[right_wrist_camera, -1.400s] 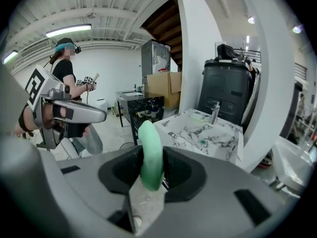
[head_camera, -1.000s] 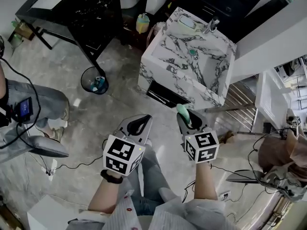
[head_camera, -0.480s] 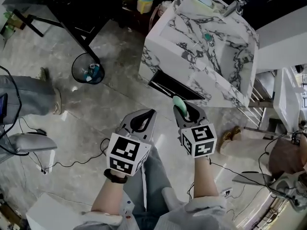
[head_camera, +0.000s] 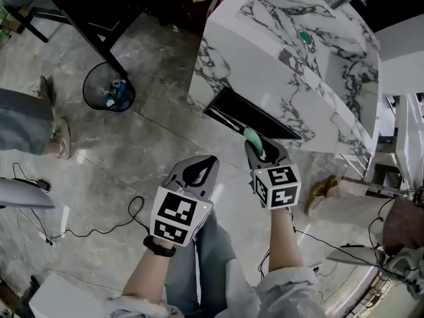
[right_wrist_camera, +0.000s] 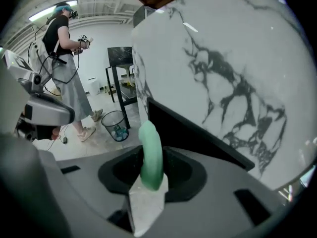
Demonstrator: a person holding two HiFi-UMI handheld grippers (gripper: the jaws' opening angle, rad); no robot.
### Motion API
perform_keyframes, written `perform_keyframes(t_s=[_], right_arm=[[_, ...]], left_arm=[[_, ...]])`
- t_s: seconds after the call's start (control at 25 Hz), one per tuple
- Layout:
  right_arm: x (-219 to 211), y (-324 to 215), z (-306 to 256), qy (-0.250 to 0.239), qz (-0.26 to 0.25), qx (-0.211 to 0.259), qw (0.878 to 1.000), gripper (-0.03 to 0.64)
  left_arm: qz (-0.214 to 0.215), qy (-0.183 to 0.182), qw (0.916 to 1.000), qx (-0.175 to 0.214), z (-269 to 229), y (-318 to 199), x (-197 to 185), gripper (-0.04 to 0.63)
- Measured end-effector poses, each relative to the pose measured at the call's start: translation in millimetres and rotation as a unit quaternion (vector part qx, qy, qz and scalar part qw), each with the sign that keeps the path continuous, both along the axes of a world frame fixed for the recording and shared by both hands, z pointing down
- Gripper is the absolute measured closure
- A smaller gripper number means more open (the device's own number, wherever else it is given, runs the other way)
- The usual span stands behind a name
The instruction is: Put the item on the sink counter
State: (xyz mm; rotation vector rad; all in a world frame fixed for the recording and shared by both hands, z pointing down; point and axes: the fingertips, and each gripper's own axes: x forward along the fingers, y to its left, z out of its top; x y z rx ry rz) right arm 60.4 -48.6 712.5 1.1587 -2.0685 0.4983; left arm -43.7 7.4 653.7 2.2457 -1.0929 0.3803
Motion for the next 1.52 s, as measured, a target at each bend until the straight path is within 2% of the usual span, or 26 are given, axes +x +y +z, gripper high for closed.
perform_keyframes(t_s=[0.36, 0.52, 0.84, 1.0, 1.12, 1.32, 1.52], right_arm=[[16, -32, 81, 0.043, 0.003, 0.008, 0.999, 0.486], [27, -51, 102, 0.043, 0.026, 0.017, 0.999, 0.485], [34, -87, 133, 0.079, 0.022, 0.051, 0.995, 0.485], [35, -101, 141, 0.118, 0.005, 0.066, 0.991, 0.483], [38, -115, 144, 0.144, 0.012, 0.080, 0.986, 0.483], [46, -130, 149, 0.190, 0.013, 0.085, 0.978, 0.480], [43, -119, 156, 0.162, 0.011, 0.071, 0.984, 0.462]], left_arm=[[-0.006, 0.012, 0.9998, -0.014, 67, -10, -5, 0.578], [-0.004, 0.013, 0.9998, -0.015, 84, -14, -4, 0.578], [0.005, 0.018, 0.9998, -0.007, 105, -27, 9, 0.578], [0.017, 0.011, 0.9998, 0.004, 110, -34, 20, 0.578], [0.020, 0.012, 0.9997, 0.010, 110, -39, 23, 0.578], [0.015, 0.016, 0.9998, 0.002, 112, -36, 20, 0.578], [0.013, 0.019, 0.9997, -0.009, 111, -32, 21, 0.578]])
